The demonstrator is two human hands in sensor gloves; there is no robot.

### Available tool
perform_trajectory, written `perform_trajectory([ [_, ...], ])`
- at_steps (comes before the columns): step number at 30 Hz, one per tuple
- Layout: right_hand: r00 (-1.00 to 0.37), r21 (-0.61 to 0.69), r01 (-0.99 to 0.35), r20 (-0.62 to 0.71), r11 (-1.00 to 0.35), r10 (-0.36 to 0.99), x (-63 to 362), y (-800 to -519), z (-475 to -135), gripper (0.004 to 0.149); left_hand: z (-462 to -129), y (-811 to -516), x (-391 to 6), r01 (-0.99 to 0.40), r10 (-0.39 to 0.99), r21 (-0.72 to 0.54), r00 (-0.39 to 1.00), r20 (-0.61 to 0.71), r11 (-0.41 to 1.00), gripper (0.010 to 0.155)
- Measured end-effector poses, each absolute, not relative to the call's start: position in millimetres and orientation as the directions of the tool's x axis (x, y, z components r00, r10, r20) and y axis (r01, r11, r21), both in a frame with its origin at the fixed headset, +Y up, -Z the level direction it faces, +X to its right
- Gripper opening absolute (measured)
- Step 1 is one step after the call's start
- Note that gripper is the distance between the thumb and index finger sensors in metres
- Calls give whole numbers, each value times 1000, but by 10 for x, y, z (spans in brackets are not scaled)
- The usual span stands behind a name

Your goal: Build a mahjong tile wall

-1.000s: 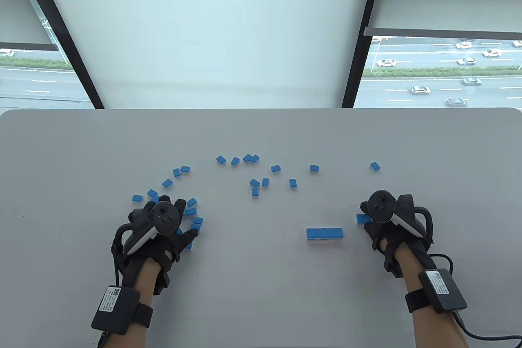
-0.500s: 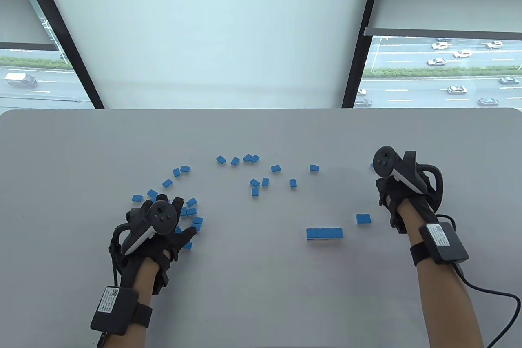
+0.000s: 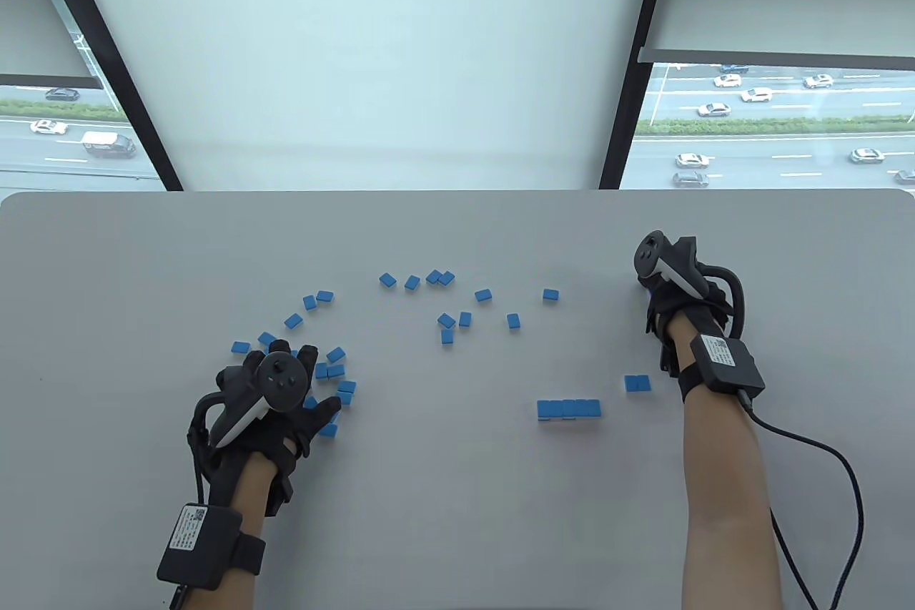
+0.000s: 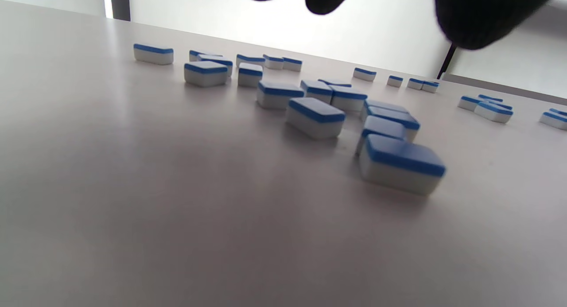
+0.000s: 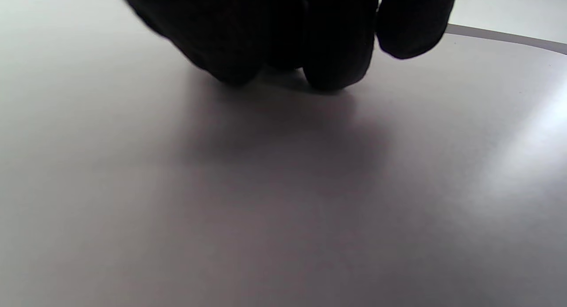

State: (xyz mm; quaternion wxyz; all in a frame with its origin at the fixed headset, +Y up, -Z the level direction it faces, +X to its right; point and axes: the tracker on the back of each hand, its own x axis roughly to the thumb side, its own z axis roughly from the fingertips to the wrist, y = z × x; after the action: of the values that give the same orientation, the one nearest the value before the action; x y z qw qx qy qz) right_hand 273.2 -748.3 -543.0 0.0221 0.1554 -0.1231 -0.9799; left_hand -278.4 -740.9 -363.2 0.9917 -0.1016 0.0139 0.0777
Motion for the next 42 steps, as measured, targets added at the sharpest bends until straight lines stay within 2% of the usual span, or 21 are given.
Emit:
perform_trajectory([
  [7, -953, 288, 8, -286, -958, -94, 2765, -7420, -5346, 59, -3630, -7414, -2792, -159, 153, -202, 987, -45, 966, 87],
  [12, -966, 245, 15, -247, -969, -77, 2803, -7127, -5144, 58, -3626, -7419, -2785, -165, 160, -209, 986, -39, 964, 86],
  [20, -987, 60, 19, -158, -998, -28, 2825, -6554, -4584, 58, -3616, -7438, -2776, -184, 181, -222, 983, -33, 958, 86],
  [26, -993, -130, -29, -106, -991, 43, 2805, -6391, -4131, 58, -3614, -7422, -2748, -191, 191, -216, 981, -18, 958, 86],
  [29, -990, -201, -72, -106, -977, 95, 2797, -6438, -3924, 58, -3621, -7426, -2732, -188, 190, -219, 982, -11, 957, 86],
  [34, -985, -225, -102, -112, -969, 130, 2778, -6706, -3745, 57, -3627, -7437, -2710, -188, 192, -228, 981, -5, 955, 86],
  [42, -978, -28, -149, -144, -988, 151, 2829, -7302, -3812, 57, -3648, -7468, -2687, -185, 190, -245, 982, -2, 952, 86],
])
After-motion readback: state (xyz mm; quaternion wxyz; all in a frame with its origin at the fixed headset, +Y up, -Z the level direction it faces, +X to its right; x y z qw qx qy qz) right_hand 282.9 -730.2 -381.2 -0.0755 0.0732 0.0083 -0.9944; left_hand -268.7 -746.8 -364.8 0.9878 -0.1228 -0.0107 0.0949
